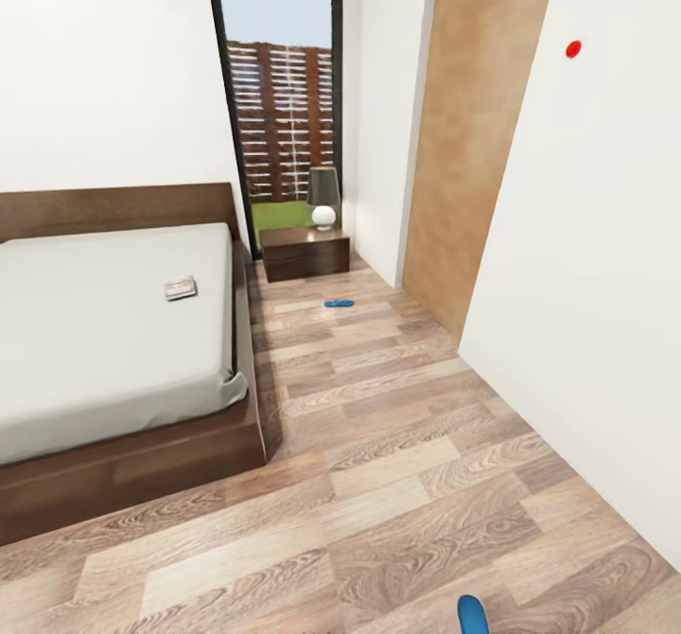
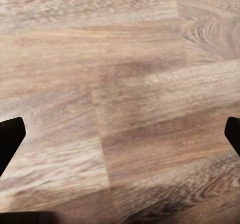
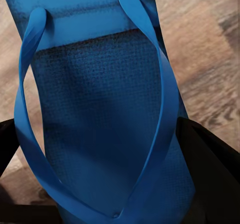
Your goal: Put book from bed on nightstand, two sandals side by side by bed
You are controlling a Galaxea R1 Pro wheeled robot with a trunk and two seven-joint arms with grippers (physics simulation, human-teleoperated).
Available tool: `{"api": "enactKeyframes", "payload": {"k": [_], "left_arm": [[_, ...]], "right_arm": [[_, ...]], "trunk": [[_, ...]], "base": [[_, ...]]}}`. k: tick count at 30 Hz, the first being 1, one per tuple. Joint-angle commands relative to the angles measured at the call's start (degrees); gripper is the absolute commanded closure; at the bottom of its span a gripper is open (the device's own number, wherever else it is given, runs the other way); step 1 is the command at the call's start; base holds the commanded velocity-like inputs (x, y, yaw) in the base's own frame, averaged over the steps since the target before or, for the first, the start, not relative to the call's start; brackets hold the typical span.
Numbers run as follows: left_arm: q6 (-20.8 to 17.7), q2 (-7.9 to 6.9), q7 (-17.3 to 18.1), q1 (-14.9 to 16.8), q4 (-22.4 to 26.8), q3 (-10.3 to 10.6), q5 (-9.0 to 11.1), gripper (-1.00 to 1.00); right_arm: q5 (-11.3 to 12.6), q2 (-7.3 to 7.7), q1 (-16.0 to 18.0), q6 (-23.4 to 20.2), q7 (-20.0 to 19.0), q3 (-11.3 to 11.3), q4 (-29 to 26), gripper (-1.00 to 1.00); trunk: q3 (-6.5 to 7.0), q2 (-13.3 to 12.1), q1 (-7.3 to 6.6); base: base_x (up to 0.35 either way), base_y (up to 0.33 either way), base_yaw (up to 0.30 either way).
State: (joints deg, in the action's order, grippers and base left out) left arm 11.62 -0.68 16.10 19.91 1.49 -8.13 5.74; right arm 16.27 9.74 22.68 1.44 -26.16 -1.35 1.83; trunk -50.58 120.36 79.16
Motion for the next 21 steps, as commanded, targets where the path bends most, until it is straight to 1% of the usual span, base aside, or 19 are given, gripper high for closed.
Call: {"api": "enactKeyframes", "payload": {"k": [1,18,21], "left_arm": [[0.0,-0.02,0.4,0.0,-0.1,-0.1,0.6,-1.00],[0.0,-0.03,0.4,0.0,-0.1,-0.2,0.6,-1.00],[0.0,-0.04,0.4,0.0,0.0,-0.2,0.6,-1.00]], "right_arm": [[0.3,0.01,0.1,0.1,-0.3,-0.1,0.2,1.00],[0.3,0.01,0.1,0.1,-0.3,-0.1,0.3,1.00],[0.3,0.01,0.1,0.1,-0.3,-0.2,0.2,1.00]], "trunk": [[-0.10,0.0,-0.01],[-0.19,0.0,-0.01],[-0.19,0.0,-0.01]], "base": [[0.000,0.000,-0.040],[0.000,0.000,-0.005],[0.111,-0.064,0.000]]}}
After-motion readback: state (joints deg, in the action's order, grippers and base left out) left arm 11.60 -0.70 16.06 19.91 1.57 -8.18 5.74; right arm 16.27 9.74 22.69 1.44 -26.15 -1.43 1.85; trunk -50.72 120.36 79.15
